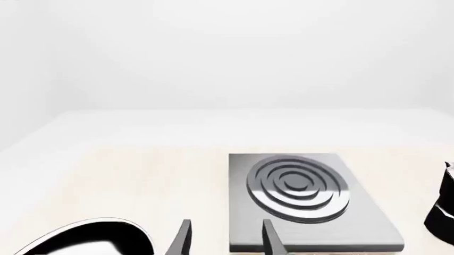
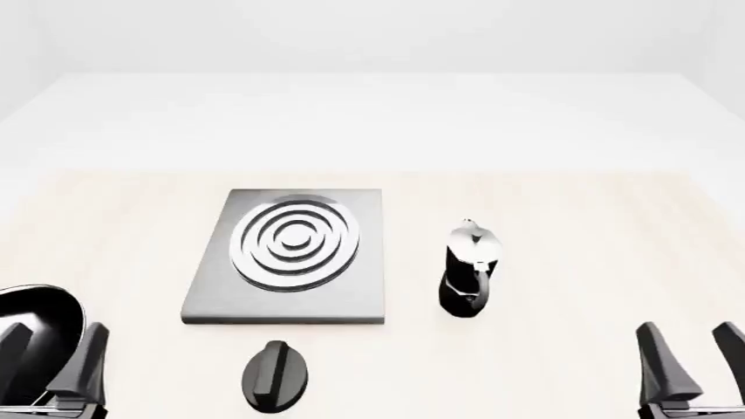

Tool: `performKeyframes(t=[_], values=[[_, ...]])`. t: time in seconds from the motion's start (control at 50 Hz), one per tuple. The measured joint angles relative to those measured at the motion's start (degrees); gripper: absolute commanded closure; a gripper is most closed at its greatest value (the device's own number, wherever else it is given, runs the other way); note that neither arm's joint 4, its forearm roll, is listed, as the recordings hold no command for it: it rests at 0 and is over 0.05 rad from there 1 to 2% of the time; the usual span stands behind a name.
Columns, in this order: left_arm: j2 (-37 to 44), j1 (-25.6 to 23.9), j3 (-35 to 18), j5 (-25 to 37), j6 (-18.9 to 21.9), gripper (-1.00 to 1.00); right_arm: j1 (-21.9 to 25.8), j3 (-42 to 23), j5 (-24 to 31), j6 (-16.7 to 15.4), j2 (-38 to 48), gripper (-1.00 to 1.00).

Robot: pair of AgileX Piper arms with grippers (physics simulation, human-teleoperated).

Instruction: Turn on the stove and put the frying pan on it.

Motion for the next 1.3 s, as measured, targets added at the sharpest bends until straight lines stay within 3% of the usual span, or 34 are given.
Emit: performKeyframes(t=[0.32,0.58,0.8,1.06,1.3], values=[[1.0,-1.5,-0.6,1.2,1.6,-1.0,0.0,-0.1,-0.1,0.0,0.2,-1.0],[1.7,-7.2,-4.9,8.0,2.9,-1.0,0.0,-0.2,-0.1,0.0,0.3,-1.0],[7.5,-12.4,-9.1,11.4,5.2,-1.0,0.0,-0.2,-0.1,0.0,0.3,-1.0],[9.9,-15.7,-14.4,19.2,7.0,-1.0,0.0,-0.2,-0.1,0.0,0.3,-1.0],[13.6,-20.4,-15.6,23.6,6.5,-1.0,0.0,-0.2,-0.1,0.0,0.3,-1.0]])
